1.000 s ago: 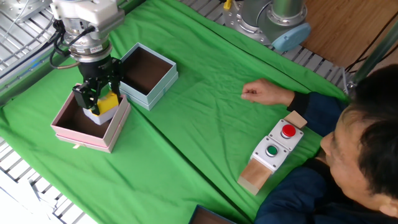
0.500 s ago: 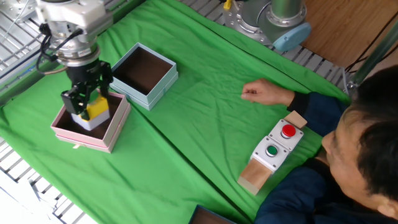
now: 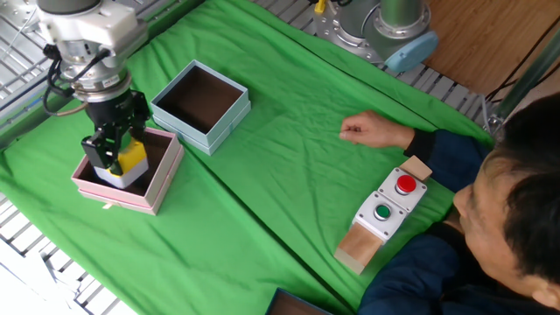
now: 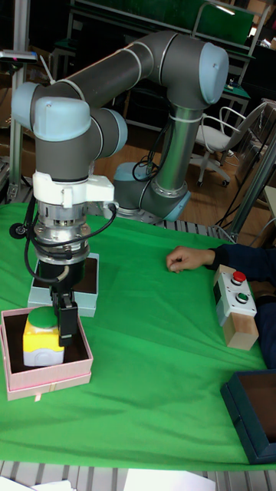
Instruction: Move an object from one box to another
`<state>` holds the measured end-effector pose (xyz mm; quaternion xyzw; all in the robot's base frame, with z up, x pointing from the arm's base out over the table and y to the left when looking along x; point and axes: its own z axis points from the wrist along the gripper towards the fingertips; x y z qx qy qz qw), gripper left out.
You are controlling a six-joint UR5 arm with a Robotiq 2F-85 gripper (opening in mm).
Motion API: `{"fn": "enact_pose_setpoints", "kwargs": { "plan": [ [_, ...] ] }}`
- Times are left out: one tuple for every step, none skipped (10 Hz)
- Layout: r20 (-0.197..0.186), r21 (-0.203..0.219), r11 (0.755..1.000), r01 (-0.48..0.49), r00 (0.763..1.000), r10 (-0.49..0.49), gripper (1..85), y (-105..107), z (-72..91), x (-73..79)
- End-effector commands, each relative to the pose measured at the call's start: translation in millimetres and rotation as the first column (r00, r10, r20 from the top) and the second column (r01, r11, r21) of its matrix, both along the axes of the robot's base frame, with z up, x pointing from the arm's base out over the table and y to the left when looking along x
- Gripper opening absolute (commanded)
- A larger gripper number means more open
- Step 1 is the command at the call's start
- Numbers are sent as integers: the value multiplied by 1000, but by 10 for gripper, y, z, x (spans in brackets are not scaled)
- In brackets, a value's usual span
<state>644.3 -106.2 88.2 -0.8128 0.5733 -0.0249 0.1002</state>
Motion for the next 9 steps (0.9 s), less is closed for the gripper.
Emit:
{"fn": "enact_pose_setpoints", "kwargs": {
  "plan": [
    [-19,0,997,-81,997,81,760,92,43,25],
    [-21,-13,995,-98,995,98,777,74,41,27],
    [-20,-18,993,-121,993,120,777,69,40,24],
    [-19,-20,992,-125,992,125,770,57,46,21],
    [-28,-18,993,-116,993,115,760,57,46,-1],
    [-36,-11,996,-91,995,91,733,65,78,-31],
    [-33,-6,1000,-29,999,29,690,57,166,-59],
    [-48,-34,997,65,997,-67,550,-39,241,-133],
    [-59,-41,986,161,985,-163,437,-64,320,-197]
  ]
}}
